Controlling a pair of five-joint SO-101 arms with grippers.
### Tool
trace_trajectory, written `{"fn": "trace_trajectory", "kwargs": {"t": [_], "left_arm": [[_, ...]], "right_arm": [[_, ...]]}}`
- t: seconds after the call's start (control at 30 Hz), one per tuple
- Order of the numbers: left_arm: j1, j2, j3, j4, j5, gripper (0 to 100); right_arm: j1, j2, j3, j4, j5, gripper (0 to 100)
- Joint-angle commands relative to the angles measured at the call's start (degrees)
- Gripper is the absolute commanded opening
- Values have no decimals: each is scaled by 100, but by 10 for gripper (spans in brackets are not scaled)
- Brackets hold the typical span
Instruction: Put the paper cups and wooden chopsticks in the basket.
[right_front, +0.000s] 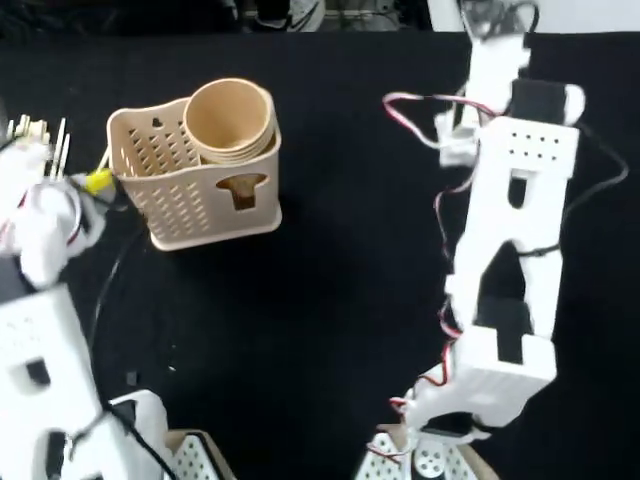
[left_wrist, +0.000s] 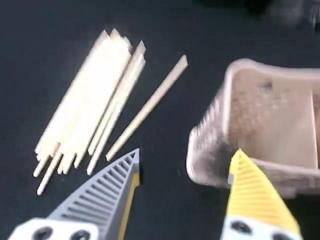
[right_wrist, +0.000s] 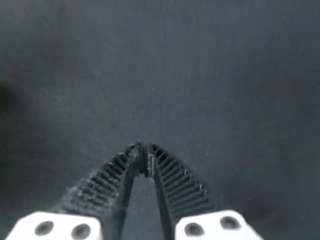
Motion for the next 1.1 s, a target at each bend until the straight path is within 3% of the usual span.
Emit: {"fn": "trace_trajectory", "kwargs": {"t": [0.0, 0.17, 0.23, 0.57, 0.77, 0.87, 0.97, 1.07], "left_arm": [[514, 1319, -1349, 686, -246, 286], [532, 2251, -2176, 897, -237, 285], [532, 2365, -2642, 1248, -281, 285], [541, 3024, -4268, 2004, -255, 285], [646, 4501, -4154, 1380, -18, 284], [602, 5108, -4347, 1424, 114, 199], [892, 5327, -4629, 1873, 114, 29], [1323, 5371, -4910, 2347, 114, 55]], "right_arm": [[114, -295, 1587, -1222, -62, 12], [-53, -303, 3785, -3631, -431, 12], [-141, -338, 4207, -4097, -352, 12], [-185, 31, 4330, -4193, -325, 12], [-246, 163, 4242, -4211, -325, 12], [-255, 180, 4242, -4237, -325, 12], [-343, 180, 4251, -4246, -308, 12], [-396, 180, 4259, -4246, -299, 12]]}}
